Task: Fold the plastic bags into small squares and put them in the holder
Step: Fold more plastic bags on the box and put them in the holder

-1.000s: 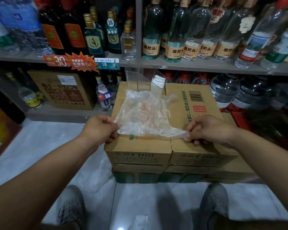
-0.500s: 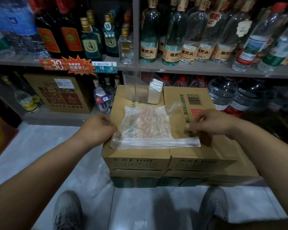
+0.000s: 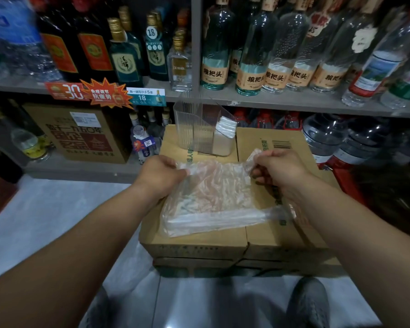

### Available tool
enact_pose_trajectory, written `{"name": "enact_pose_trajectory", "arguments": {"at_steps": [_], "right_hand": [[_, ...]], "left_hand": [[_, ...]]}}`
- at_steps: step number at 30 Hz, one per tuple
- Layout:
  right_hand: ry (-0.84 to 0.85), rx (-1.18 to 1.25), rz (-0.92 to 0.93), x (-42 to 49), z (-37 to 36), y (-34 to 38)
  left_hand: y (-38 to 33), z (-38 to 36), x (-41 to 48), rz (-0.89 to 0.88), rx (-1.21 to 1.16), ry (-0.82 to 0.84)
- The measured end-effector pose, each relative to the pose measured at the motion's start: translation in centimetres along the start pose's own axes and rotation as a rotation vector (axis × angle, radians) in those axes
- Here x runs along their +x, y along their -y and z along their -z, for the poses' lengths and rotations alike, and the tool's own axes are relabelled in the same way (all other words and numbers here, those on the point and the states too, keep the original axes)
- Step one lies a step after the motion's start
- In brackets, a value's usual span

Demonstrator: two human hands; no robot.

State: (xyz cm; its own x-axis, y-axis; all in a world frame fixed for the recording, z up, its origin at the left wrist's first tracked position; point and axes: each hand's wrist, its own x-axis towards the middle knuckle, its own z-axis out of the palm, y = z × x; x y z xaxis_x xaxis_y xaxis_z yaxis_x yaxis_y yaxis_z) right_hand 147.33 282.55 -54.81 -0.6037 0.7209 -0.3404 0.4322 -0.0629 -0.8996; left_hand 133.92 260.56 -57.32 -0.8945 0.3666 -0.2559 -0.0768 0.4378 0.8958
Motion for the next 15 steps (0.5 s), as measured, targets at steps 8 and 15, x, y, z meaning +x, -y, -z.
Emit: {"name": "enact_pose_trajectory", "arguments": {"at_steps": [8,15], "right_hand": [[0.001,0.170,-0.020,0.6,2.7,-0.8],[-0.005,0.207,-0.024,0.2,4.8,-1.5]], "left_hand": [[-0.2,1.6,0.3,0.059,-0.259,0.175],[0.3,2.4,0.0,0.110,-0.476,0.215]]}}
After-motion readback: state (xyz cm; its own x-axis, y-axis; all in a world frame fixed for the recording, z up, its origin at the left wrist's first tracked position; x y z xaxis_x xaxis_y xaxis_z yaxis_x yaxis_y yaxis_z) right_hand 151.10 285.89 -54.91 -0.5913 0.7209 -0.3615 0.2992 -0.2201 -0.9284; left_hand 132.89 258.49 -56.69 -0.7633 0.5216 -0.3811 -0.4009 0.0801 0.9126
